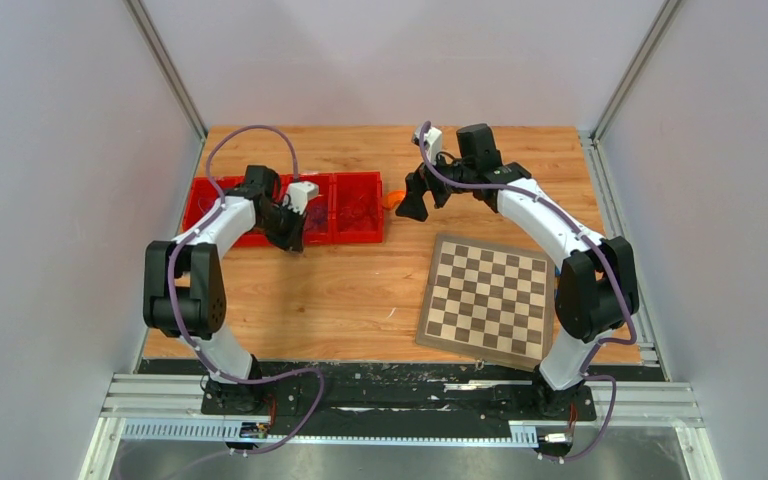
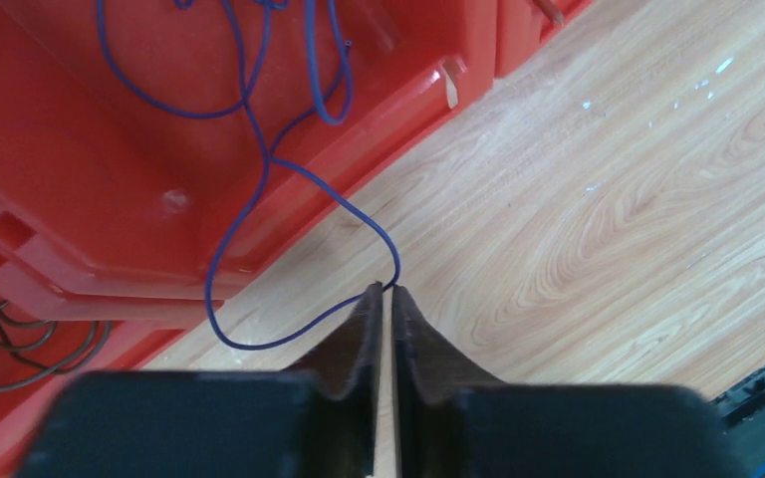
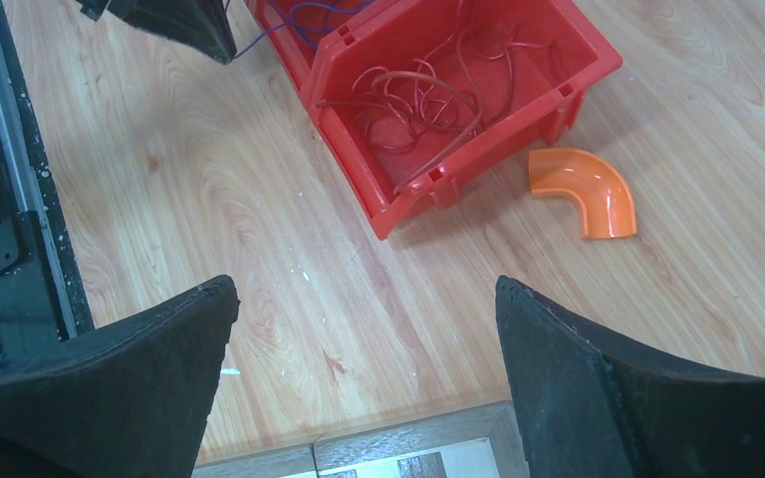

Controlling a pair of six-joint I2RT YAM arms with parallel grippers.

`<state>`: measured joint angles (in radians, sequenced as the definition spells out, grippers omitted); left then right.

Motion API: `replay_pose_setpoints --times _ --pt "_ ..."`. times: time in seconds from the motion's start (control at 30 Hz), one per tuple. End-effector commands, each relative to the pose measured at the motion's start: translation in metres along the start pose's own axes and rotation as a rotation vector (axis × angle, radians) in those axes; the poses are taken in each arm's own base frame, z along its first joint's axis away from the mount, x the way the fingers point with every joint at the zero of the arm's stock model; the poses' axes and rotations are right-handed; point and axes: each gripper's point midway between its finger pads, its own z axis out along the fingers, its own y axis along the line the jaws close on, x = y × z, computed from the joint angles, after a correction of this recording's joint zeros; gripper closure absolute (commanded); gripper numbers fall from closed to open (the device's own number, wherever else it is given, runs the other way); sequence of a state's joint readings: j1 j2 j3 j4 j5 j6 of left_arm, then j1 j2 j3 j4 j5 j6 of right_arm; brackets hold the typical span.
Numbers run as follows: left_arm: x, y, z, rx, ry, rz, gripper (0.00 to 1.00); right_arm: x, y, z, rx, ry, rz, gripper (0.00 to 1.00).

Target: Untangle the cables

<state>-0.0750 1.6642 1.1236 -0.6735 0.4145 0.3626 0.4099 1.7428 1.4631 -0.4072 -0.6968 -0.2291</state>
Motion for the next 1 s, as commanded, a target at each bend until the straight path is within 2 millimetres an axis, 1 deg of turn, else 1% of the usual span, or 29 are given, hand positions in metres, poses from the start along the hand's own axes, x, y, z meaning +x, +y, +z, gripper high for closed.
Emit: replay_pose_setpoints --times 0.0,0.03,0.07,0.1,0.13,0.2,0.23,0.27,0.3,0.33,0.37,0.4,0.43,0.47,0.5,0.53,0.57,0.6,0.63,0.67,0.77,0.83,0.9,0.93,0.97 --pt "-0.031 0.005 -0.007 -0.011 -0.055 0.044 0.96 -0.017 0.006 -0.013 0.009 -0.045 -0.041 0.0" --pt "-0.034 0.005 -0.006 -0.006 -0.061 0.027 0.98 -0.018 0.006 -0.013 0.008 -0.046 -0.042 0.0" --pt "-0.044 0.004 -0.008 0.002 -0.085 0.025 1.0 -0.017 0.006 -0.012 0.008 -0.044 -0.04 0.0" --pt "-0.049 0.004 -0.008 0.006 -0.098 0.003 1.0 -0.017 0.006 -0.012 0.006 -0.045 -0.041 0.0" --pt "-0.06 0.004 -0.011 0.009 -0.122 0.002 1.0 -0.018 0.006 -0.011 0.006 -0.045 -0.041 0.0" --pt "-0.074 0.007 -0.011 0.006 -0.153 -0.022 1.0 -0.018 0.004 -0.011 0.008 -0.045 -0.041 0.0" --pt "-0.078 0.009 -0.008 0.005 -0.158 -0.037 1.0 -0.019 0.004 -0.011 0.009 -0.046 -0.042 0.0" --pt "-0.086 0.012 -0.01 0.0 -0.174 -0.035 1.0 -0.019 0.004 -0.011 0.012 -0.046 -0.042 0.0" --pt "-0.085 0.013 -0.006 0.005 -0.161 -0.048 1.0 -0.019 0.003 -0.012 0.015 -0.045 -0.043 0.0" --pt "-0.089 0.015 -0.006 0.005 -0.158 -0.05 1.0 -0.019 0.002 -0.012 0.019 -0.044 -0.043 0.0" --pt "-0.086 0.014 -0.006 0.013 -0.139 -0.053 1.0 -0.019 0.002 -0.013 0.022 -0.045 -0.045 0.0" --pt "-0.089 0.014 -0.009 0.017 -0.138 -0.045 0.98 -0.018 0.001 -0.015 0.029 -0.044 -0.046 0.0" --pt "-0.083 0.011 -0.01 0.03 -0.115 -0.034 0.94 -0.018 0.0 -0.016 0.034 -0.044 -0.047 0.0" --pt "-0.082 0.007 -0.013 0.039 -0.115 -0.023 0.85 -0.017 -0.001 -0.018 0.038 -0.043 -0.047 0.0" --pt "-0.073 0.004 -0.013 0.048 -0.094 -0.012 0.82 -0.016 -0.001 -0.019 0.042 -0.042 -0.045 0.0" --pt "-0.071 0.0 -0.019 0.048 -0.101 0.0 0.76 -0.015 -0.002 -0.02 0.044 -0.041 -0.043 0.0" --pt "-0.063 -0.003 -0.018 0.052 -0.087 0.001 0.73 -0.014 -0.002 -0.02 0.045 -0.039 -0.04 0.0" --pt "-0.062 -0.005 -0.024 0.045 -0.096 0.002 0.68 -0.013 -0.002 -0.02 0.044 -0.039 -0.04 0.0" --pt "-0.054 -0.008 -0.022 0.05 -0.082 -0.01 0.67 -0.011 -0.001 -0.02 0.042 -0.035 -0.037 0.0" --pt "-0.052 -0.011 -0.025 0.049 -0.086 -0.023 0.64 -0.012 -0.001 -0.019 0.04 -0.036 -0.036 0.0" --pt "-0.038 -0.014 -0.02 0.052 -0.057 -0.06 0.57 -0.011 -0.002 -0.017 0.032 -0.034 -0.027 0.0" --pt "-0.032 -0.009 -0.013 0.035 -0.034 -0.082 0.47 -0.012 -0.002 -0.015 0.027 -0.035 -0.021 0.0" --pt "-0.03 -0.004 -0.007 0.024 -0.021 -0.099 0.46 -0.014 -0.002 -0.014 0.02 -0.038 -0.017 0.0" --pt "-0.031 -0.002 -0.003 0.024 -0.021 -0.1 0.47 -0.014 -0.002 -0.013 0.016 -0.039 -0.014 0.0" --pt "-0.032 -0.002 -0.002 0.024 -0.022 -0.102 0.5 -0.015 -0.002 -0.013 0.014 -0.04 -0.013 0.0"
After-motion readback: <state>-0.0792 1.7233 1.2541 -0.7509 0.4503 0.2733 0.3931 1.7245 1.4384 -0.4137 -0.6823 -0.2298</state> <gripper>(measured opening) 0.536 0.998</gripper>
